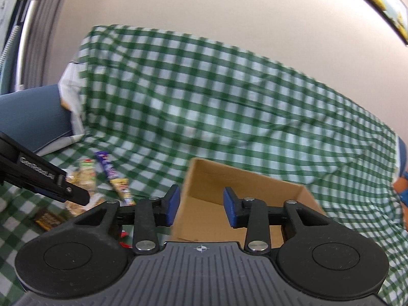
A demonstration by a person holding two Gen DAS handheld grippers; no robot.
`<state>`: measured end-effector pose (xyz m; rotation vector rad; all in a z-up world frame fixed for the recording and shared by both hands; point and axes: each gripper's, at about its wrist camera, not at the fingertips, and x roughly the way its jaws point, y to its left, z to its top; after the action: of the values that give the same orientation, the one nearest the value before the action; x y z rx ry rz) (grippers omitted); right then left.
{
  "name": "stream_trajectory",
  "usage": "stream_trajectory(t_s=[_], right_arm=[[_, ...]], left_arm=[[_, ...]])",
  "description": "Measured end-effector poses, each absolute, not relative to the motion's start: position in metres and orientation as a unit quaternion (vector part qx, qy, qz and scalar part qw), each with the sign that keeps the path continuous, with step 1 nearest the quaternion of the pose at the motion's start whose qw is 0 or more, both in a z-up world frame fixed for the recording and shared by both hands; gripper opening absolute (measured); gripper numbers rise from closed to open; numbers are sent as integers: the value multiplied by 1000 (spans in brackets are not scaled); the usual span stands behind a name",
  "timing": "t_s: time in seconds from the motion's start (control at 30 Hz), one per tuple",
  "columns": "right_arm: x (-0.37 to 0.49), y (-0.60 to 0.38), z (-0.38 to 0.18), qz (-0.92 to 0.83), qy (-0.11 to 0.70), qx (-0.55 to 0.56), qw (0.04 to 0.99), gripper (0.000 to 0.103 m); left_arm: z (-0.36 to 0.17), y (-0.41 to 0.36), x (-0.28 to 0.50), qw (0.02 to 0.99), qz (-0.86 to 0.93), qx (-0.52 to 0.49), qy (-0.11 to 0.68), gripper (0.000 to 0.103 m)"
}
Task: Organize snacks
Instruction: 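Move both empty tools back to the snack pile, then grasp the small red-wrapped candy with the right tool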
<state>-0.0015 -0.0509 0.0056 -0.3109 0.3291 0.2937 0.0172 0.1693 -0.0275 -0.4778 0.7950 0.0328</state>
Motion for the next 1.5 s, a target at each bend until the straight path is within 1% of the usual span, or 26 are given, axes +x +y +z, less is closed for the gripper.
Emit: stream_trajectory(t_s=[0.03, 0.07, 0.27, 0.57, 0.8, 1.03, 1.07, 1.2, 1.37, 1.47, 1.5], right_arm=[[-1, -45, 5, 150, 166, -155, 962, 38], [-1, -41, 3, 154, 170, -156, 961, 38], [-3, -6, -7, 182, 198, -169, 948, 38], [-19, 39, -19, 207, 225, -207, 929, 38], [-13, 50, -43, 206, 247, -220, 921, 38], [4, 60, -76, 189, 296, -226, 909, 38], [7, 61, -79, 185, 307, -225, 906, 38], [22, 64, -92, 168, 334, -218, 902, 45], [39, 63, -106, 142, 378, -197, 894, 45], [45, 59, -109, 137, 390, -176, 893, 44], [45, 58, -109, 142, 391, -172, 893, 35]], left_arm=[[-30, 174, 17, 891, 24, -236, 387, 76], [-33, 180, 17, 887, 34, -243, 391, 78], [-41, 194, 18, 876, 63, -254, 405, 84], [-51, 204, 23, 864, 77, -260, 424, 84], [-56, 210, 25, 857, 88, -259, 436, 85], [-60, 219, 24, 853, 98, -257, 444, 85], [-61, 219, 24, 853, 98, -255, 445, 85], [-62, 222, 24, 853, 99, -250, 448, 85], [-63, 225, 24, 852, 103, -250, 448, 85], [-64, 226, 25, 851, 104, -251, 449, 85], [-63, 227, 24, 852, 104, -252, 448, 85]])
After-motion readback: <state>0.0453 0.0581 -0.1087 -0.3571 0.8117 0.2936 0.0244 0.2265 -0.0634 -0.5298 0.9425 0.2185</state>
